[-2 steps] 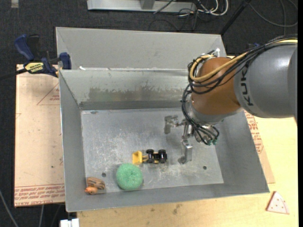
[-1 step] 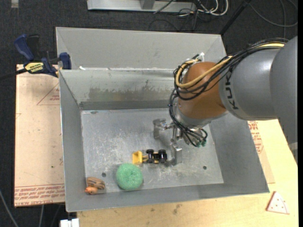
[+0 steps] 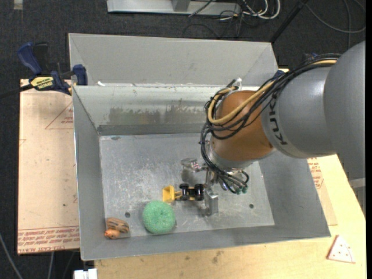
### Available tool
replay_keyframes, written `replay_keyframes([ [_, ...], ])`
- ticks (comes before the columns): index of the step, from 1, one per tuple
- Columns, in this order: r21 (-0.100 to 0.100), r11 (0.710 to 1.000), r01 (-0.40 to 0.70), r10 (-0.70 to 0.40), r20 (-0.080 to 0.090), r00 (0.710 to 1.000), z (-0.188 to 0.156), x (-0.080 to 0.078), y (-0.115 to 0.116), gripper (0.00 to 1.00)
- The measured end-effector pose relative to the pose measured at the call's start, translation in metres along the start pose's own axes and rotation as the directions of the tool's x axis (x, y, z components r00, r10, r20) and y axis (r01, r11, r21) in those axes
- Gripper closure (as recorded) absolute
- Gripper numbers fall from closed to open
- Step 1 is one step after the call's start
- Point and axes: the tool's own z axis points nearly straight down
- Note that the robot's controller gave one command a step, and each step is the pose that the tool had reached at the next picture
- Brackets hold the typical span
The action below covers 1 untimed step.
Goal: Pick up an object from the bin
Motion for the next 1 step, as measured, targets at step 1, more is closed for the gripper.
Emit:
replay_keyframes([
  [1, 0.001, 1.000, 0.028, -0.028, 0.004, 1.000, 0.0045, 0.0135, 0.0121, 1.00],
])
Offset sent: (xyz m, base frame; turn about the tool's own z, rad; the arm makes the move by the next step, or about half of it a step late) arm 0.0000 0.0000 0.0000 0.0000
